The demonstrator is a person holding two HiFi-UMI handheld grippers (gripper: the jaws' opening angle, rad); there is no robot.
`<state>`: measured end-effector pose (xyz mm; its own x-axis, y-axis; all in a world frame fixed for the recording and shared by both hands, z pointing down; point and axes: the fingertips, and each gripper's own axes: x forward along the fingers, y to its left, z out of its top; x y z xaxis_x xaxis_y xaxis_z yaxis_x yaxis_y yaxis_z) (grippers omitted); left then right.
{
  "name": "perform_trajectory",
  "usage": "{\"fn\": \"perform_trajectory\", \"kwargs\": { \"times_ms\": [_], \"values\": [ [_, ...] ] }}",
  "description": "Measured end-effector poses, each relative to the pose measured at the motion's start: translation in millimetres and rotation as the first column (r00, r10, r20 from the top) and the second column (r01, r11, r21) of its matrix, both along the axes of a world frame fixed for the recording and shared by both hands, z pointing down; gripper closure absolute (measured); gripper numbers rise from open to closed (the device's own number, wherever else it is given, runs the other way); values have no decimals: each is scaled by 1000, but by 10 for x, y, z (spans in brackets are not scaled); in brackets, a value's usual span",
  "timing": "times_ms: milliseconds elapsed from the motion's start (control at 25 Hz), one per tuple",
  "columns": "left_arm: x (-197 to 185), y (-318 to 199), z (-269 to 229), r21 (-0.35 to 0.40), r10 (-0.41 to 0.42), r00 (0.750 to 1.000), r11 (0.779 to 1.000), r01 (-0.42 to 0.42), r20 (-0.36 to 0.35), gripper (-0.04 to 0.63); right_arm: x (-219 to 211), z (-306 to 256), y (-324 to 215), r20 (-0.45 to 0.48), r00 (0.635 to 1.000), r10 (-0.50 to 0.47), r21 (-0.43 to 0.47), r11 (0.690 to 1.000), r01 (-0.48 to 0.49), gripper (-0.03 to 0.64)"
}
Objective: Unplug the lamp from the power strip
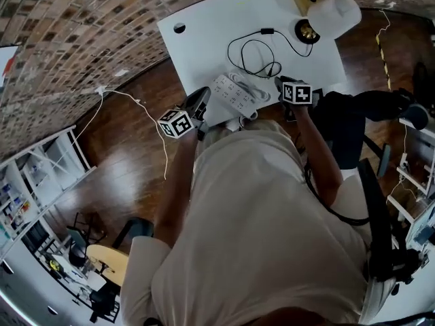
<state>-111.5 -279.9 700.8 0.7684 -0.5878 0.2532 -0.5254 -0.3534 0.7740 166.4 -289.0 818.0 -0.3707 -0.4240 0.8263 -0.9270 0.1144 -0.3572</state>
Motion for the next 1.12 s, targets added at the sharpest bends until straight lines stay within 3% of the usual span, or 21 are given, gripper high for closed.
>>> {"fn": "perform_trajectory", "kwargs": {
  "times_ms": [160, 280, 600, 800, 1120],
  "values": [
    [-120, 145, -155, 2, 8, 999, 1000, -8, -45, 595, -360, -105, 125, -69, 983, -168, -13, 986, 167, 516],
    [-194, 277, -286, 22, 55, 998, 998, -54, -35, 595, -584, -345, 138, -107, 960, -260, 11, 965, 263, 505],
    [-679, 587, -614, 106, 112, 994, 988, -109, -14, 595, -1431, -815, 345, -99, 942, -322, 139, 932, 333, 483],
    [-971, 915, -748, 158, 141, 990, 977, -144, 30, 595, -1909, -1036, 558, -92, 946, -311, 250, 912, 324, 483],
    [-1301, 1300, -751, 185, 77, 996, 979, -82, 34, 595, -2194, -1458, 799, -91, 951, -295, 392, 867, 307, 482]
  ]
}}
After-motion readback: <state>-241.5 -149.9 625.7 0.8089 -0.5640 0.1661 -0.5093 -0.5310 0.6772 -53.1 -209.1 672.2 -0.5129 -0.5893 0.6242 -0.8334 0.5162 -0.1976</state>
